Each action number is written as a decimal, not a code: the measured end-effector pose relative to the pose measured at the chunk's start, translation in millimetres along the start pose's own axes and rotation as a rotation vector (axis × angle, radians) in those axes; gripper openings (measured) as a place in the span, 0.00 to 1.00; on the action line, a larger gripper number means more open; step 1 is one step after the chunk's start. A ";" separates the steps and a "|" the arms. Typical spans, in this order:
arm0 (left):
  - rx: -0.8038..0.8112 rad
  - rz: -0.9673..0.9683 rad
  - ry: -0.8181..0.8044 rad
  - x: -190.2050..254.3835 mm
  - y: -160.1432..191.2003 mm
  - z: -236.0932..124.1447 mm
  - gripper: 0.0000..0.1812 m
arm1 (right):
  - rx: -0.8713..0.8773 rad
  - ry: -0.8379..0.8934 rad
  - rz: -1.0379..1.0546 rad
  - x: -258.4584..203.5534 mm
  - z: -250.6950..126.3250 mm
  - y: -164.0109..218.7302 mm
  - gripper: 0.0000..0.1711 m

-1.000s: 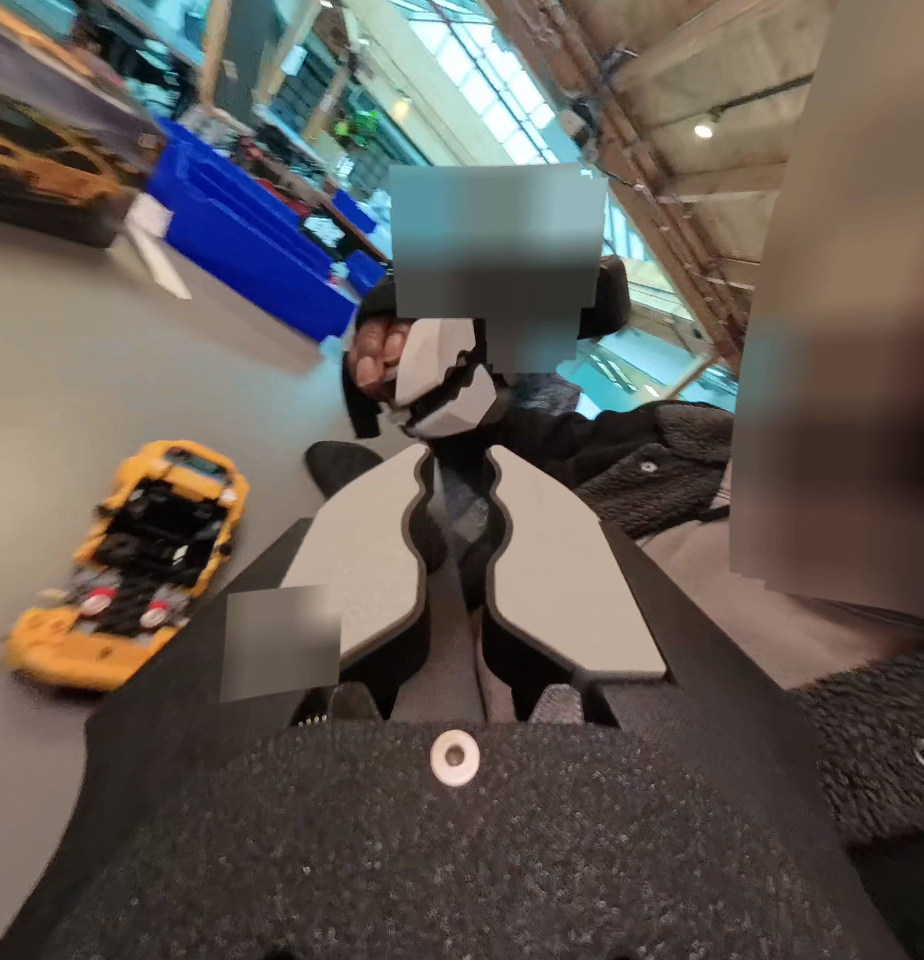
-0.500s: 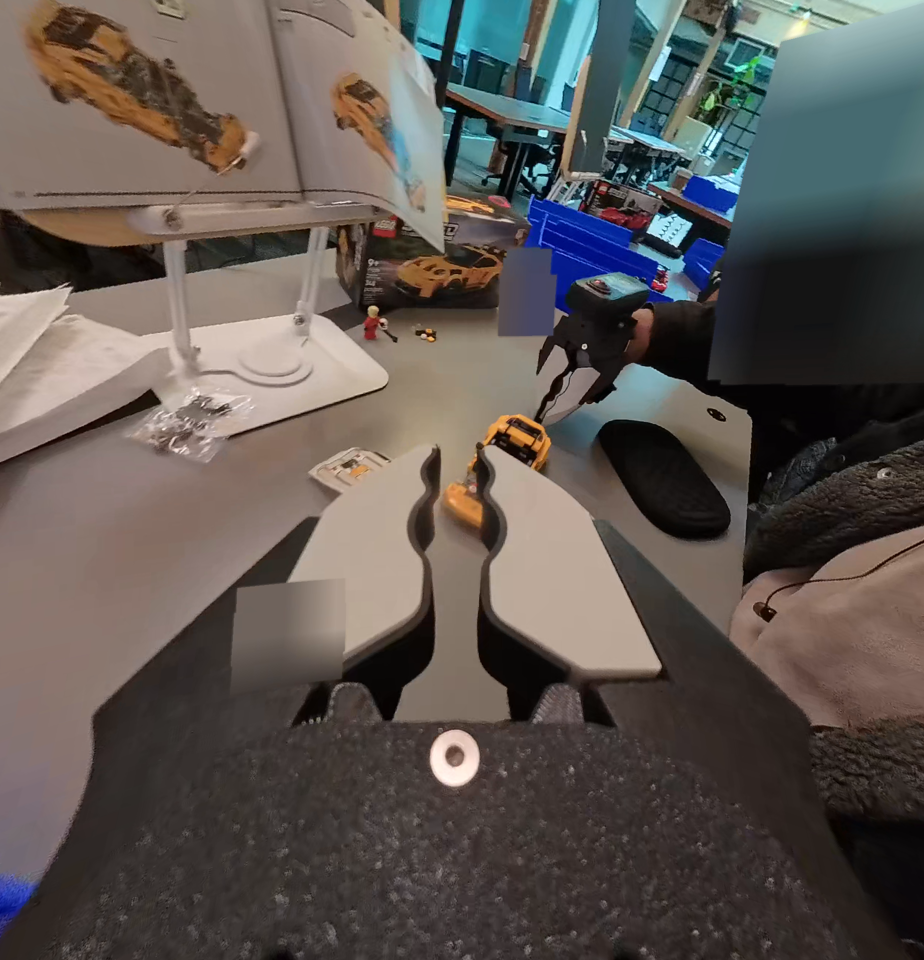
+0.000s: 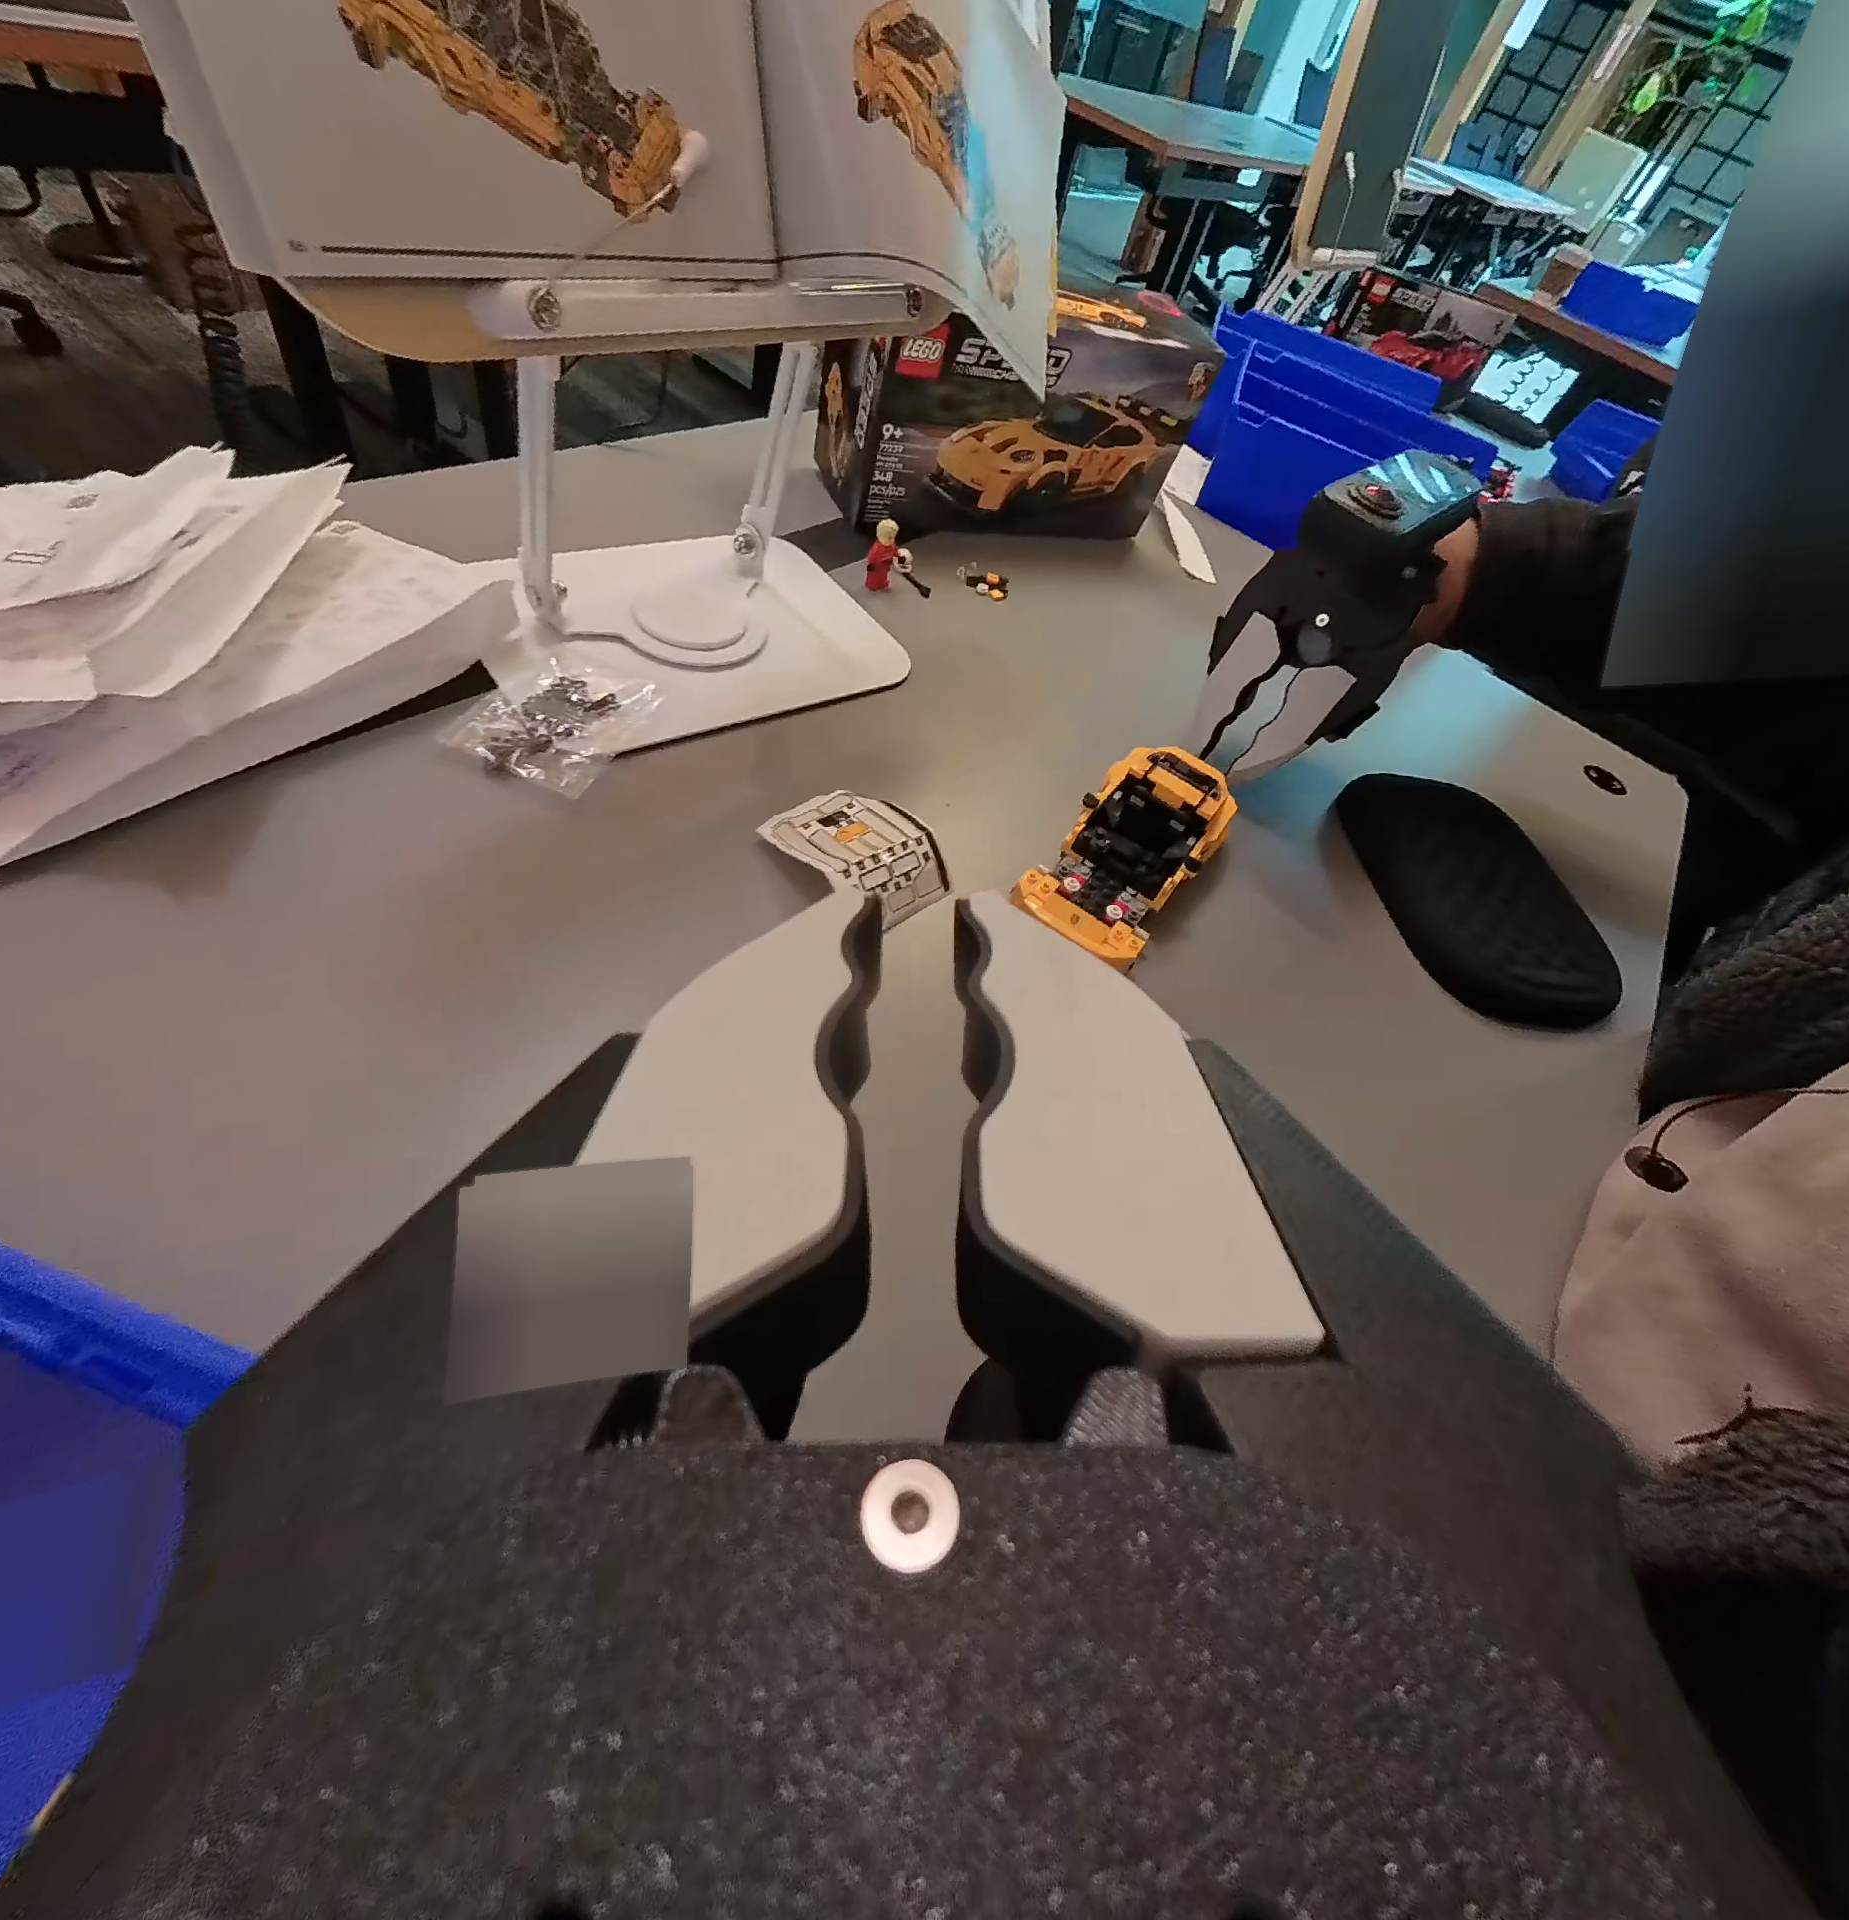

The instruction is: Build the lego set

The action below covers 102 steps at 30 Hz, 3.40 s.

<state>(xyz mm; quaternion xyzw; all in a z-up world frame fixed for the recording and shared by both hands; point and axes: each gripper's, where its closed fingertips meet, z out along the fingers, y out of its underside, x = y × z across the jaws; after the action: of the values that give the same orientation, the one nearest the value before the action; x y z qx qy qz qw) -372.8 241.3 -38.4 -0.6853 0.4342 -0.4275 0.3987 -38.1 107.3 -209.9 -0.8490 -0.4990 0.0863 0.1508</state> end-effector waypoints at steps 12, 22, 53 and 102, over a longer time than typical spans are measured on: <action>-0.005 -0.020 -0.032 -13.8 5.1 -5.9 0.07 | 0.074 -0.044 0.104 6.8 -1.6 1.2 0.26; -0.014 -0.039 -0.041 -21.4 11.8 -4.4 0.07 | 0.203 0.013 0.021 1.8 -11.3 -11.2 0.04; -0.020 -0.074 -0.043 -32.4 21.6 3.6 0.07 | 0.310 0.031 0.140 11.7 -12.7 4.7 0.04; -0.527 -0.280 -0.423 -242.5 91.5 -51.5 0.04 | 0.882 0.304 0.294 -2.5 -63.7 -73.6 0.03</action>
<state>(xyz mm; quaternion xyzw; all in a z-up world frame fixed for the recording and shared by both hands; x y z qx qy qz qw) -506.5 431.4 -164.2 -0.8905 0.3396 -0.2001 0.2271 -80.9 128.0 -124.9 -0.7687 -0.2622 0.1849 0.5533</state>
